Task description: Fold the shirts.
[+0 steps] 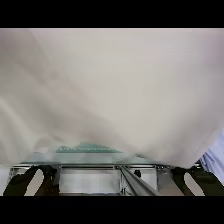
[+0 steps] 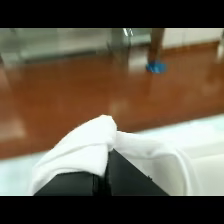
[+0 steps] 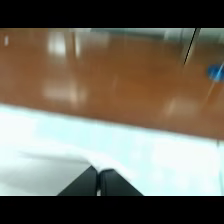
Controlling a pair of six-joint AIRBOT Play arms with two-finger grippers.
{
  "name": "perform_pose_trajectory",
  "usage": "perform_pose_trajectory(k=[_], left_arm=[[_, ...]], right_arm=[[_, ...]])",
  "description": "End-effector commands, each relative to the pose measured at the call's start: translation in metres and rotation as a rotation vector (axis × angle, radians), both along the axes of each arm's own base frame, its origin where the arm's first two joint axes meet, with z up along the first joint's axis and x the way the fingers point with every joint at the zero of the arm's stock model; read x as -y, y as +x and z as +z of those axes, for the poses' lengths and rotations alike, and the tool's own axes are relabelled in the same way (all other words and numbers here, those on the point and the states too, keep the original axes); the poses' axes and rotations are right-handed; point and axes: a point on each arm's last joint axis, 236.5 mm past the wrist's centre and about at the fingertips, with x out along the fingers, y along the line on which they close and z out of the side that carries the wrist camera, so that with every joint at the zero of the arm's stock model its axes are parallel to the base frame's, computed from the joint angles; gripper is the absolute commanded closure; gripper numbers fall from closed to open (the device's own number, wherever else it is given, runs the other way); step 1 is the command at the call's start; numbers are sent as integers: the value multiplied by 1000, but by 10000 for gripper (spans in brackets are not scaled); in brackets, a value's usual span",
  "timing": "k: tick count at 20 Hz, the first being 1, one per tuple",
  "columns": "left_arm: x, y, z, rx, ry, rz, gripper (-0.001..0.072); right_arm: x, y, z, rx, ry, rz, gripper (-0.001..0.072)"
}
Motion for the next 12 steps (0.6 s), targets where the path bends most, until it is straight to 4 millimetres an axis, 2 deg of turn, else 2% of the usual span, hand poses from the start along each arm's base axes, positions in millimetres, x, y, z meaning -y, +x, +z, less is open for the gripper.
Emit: perform_pose_trajectory(k=[1, 4, 6, 8, 10, 12], left_arm=[[6, 32, -105, -282, -65, -56, 685], [-2, 76, -194, -449, -147, -25, 684], [-11, 108, -240, -515, -191, 17, 684], [-17, 142, -276, -563, -222, 48, 684], [-23, 178, -302, -558, -271, 91, 684], [-23, 208, -323, -558, -338, 119, 684]], right_arm=[[5, 34, -77, -196, 18, -14, 692], [13, 82, -162, -358, 45, -42, 692], [17, 122, -216, -462, 66, -56, 692], [18, 167, -258, -524, 97, -64, 692], [16, 215, -302, -576, 157, -74, 692], [0, 259, -333, -608, 276, -56, 692]])
